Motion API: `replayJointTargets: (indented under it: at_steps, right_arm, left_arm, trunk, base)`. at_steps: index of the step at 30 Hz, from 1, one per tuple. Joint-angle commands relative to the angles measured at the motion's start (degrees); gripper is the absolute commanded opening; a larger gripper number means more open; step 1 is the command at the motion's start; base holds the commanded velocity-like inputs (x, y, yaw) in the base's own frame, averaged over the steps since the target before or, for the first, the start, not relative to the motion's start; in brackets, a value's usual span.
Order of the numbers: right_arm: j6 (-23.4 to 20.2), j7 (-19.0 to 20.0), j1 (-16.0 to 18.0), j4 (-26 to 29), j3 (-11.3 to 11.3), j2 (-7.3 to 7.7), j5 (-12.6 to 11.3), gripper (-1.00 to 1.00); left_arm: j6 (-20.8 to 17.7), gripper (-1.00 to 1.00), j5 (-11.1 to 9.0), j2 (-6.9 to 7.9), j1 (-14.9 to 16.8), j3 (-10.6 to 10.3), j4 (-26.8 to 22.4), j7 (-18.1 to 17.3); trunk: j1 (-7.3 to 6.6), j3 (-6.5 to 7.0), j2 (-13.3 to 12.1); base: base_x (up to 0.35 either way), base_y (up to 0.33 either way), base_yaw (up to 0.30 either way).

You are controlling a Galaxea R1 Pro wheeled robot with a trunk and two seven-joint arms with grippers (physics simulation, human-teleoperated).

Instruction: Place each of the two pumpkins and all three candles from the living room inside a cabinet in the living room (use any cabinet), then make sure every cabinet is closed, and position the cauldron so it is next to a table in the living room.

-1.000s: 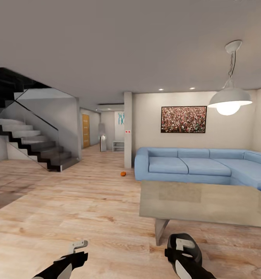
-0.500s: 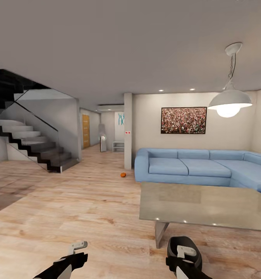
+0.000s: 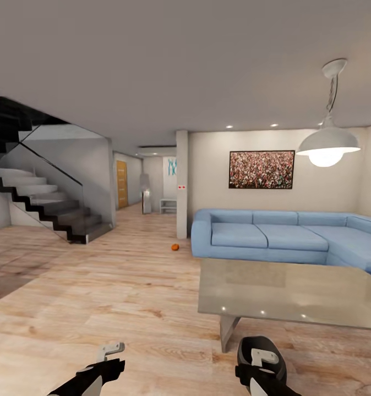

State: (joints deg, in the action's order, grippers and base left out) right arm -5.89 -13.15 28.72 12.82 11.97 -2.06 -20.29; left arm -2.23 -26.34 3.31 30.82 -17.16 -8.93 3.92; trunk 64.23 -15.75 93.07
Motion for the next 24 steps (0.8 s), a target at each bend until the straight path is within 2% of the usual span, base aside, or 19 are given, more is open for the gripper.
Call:
replayJointTargets:
  at_steps: [1, 24]
  right_arm:
    - [-0.37, -0.39, 0.02, 0.13, 0.47, 0.03, -0.4, 1.0]
    - [-0.62, -0.38, 0.02, 0.1, 0.53, 0.04, -0.55, 1.0]
  left_arm:
    - [-0.23, 1.0, -0.47, 0.04, 0.01, -0.49, -0.14, 0.3]
    - [-0.24, 1.0, -0.38, 0.03, -0.06, -0.5, -0.13, 0.3]
  trunk:
    - [-0.23, 0.01, -0.37]
    - [-5.28, 1.97, -9.59]
  base:
    - [0.0, 0.0, 0.0]
    - [0.0, 0.0, 0.0]
